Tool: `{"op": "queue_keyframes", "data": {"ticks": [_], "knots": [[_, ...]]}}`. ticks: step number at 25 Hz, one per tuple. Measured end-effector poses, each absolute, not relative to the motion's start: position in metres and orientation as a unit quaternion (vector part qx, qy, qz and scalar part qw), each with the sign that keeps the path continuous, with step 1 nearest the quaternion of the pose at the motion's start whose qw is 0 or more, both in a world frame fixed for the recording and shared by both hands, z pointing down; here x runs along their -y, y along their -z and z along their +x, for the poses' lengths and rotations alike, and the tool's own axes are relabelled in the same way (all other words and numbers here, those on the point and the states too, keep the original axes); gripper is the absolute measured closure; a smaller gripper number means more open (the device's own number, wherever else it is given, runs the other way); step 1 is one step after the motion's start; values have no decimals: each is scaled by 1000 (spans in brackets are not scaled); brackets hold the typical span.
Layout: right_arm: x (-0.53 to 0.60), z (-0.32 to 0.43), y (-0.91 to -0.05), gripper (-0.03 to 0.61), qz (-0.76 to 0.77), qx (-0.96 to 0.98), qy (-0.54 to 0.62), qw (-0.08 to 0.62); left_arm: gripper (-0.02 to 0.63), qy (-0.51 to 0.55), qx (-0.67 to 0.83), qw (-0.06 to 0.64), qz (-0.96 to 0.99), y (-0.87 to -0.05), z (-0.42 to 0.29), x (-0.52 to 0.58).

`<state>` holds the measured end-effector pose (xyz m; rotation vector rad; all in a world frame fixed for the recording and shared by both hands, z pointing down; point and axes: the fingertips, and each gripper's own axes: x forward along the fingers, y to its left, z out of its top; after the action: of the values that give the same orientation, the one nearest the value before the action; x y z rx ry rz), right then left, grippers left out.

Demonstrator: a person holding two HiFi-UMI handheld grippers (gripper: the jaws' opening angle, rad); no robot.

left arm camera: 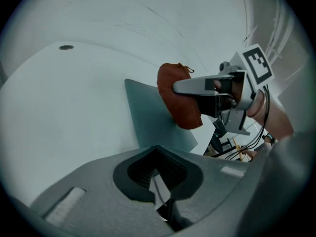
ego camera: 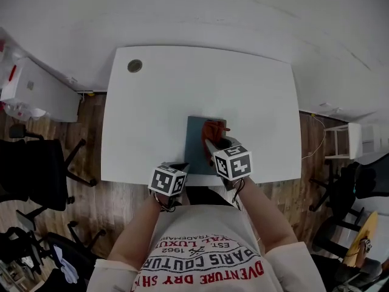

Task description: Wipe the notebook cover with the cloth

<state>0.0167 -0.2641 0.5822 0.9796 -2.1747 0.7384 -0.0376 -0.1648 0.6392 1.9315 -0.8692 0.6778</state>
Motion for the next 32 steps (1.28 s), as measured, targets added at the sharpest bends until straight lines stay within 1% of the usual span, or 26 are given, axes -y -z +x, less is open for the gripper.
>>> {"op": "queue_keyframes", "data": {"ticks": [5,11,15,24,32], "knots": [[242,-34,-584,497,329,840,-310,302,604,-264,357,441,781,-638,-38,165],[238,-59,-603,497,322,835,-316,316,604,-251,359,444,781,-637,-39,166],[242,-51,-623,497,334,822,-322,329,604,-242,360,453,779,-637,-40,166],[247,-35,-628,488,331,827,-319,324,604,-232,363,459,777,-638,-41,166],[252,-2,-629,475,350,819,-328,314,604,-223,362,467,775,-638,-42,167]]}}
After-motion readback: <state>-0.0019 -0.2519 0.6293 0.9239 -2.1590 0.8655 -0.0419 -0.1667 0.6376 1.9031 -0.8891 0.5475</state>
